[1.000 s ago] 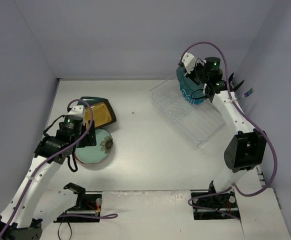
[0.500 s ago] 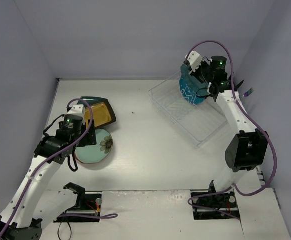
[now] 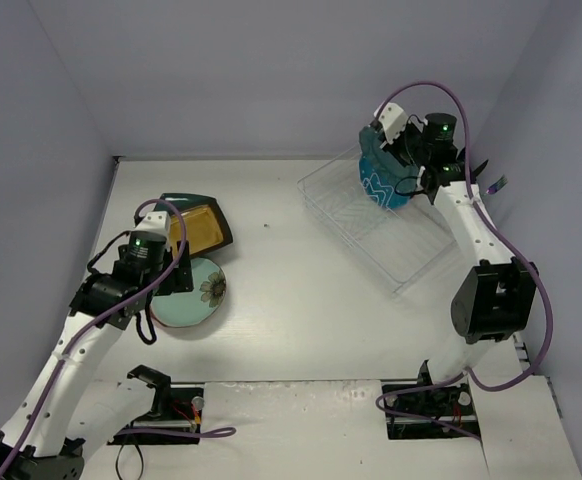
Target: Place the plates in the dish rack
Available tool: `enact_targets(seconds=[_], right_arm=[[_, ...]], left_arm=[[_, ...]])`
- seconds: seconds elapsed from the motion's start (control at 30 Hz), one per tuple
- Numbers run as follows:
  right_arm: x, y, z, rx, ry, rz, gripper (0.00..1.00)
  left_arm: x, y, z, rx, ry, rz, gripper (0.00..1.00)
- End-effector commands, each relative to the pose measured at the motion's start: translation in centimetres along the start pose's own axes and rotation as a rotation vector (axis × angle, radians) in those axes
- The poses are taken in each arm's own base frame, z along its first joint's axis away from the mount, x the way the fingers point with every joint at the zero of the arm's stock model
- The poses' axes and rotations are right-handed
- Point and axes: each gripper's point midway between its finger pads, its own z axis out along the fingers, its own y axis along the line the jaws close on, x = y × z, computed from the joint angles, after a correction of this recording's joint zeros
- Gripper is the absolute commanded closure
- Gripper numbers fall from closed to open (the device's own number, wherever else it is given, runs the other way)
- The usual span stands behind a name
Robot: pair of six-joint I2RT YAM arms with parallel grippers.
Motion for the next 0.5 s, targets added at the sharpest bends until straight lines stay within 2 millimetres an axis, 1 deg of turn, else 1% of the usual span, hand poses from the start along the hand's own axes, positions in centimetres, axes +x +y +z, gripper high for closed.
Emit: enact_targets(seconds=[0.0, 0.27, 0.3, 0.37, 0.4, 0.47], right_arm=[[-7.1, -5.5, -1.9, 0.182, -0.242, -0.092, 1.00], [-4.7, -3.2, 0.8, 0.120, -0.232, -0.042, 1.00], [-4.7, -3.2, 0.8, 0.118, -0.233, -0.038, 1.00], [-4.0, -2.7, 1.6, 0.104, -0.227, -0.026, 1.00], [-4.1, -2.5, 1.7, 0.103, -0.235, -0.015, 1.00], [-3.4, -2.2, 2.2, 0.096, -0.227, 0.001, 0.98]], left_arm=[[-1.4, 0.1, -0.6, -0.010, -0.055, -0.032, 0.24], [-0.9, 0.6, -1.1, -0.028, -0.046, -0.042, 0.24], [-0.9, 0.7, -1.1, -0.031, -0.046, -0.043, 0.24], [-0.8, 0.8, -1.2, -0.038, -0.045, -0.047, 0.24], [-0.7, 0.9, -1.2, -0.040, -0.041, -0.048, 0.24], [-0.4, 1.1, -1.2, -0.048, -0.035, -0.047, 0.24]])
